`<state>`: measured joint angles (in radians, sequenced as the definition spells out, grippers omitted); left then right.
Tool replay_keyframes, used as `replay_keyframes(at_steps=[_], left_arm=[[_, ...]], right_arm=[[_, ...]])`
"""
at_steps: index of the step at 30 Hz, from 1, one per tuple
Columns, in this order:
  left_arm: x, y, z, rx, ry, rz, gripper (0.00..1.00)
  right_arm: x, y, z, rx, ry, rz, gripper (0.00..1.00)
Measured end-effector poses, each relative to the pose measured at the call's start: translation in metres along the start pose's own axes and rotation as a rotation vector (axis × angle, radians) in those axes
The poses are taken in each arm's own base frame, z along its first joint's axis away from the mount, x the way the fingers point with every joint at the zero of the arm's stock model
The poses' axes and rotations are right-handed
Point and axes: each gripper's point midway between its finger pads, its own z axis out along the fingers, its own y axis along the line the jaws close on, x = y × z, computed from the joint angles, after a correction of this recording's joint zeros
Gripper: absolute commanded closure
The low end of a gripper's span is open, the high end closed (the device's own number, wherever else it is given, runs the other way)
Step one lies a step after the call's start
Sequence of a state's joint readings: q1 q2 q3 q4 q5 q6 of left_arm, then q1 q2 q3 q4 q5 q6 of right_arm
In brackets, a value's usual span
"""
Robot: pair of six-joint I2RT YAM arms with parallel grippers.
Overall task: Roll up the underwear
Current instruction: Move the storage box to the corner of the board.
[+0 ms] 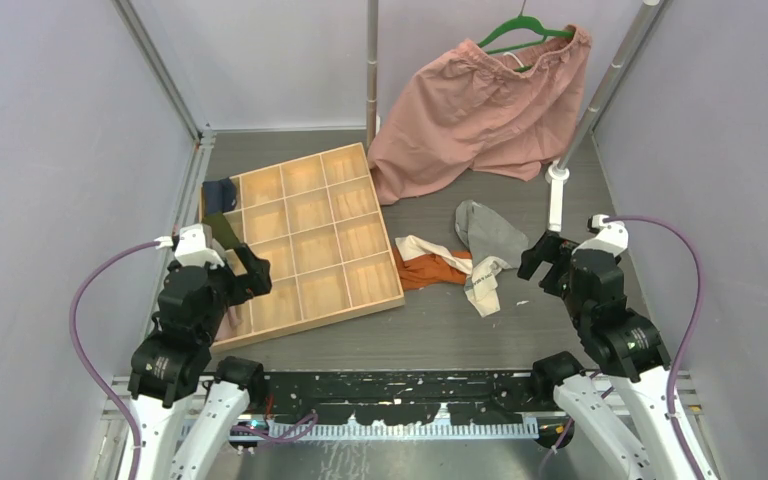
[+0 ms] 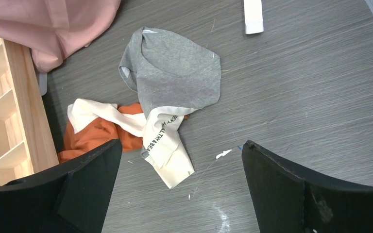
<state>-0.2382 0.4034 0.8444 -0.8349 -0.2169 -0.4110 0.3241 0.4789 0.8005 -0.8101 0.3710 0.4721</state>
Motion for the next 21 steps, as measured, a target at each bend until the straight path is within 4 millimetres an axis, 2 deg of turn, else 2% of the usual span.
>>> replay_keyframes(at_steps=[10, 16, 21], left_arm=[[0.001, 0.000, 0.001, -0.001, 0.003, 0.000, 0.00], [0.002, 0.000, 0.002, -0.003, 0.007, 0.001, 0.00], [0.005, 0.000, 0.006, -0.009, 0.025, 0.005, 0.00]], right_arm=[[0.003, 0.003, 0.005, 0.024, 0.056, 0.005, 0.00], [0.001, 0.020, 0.009, -0.013, 0.114, 0.018, 0.00], [0.020, 0.041, 0.020, -0.078, 0.237, 0.022, 0.00]])
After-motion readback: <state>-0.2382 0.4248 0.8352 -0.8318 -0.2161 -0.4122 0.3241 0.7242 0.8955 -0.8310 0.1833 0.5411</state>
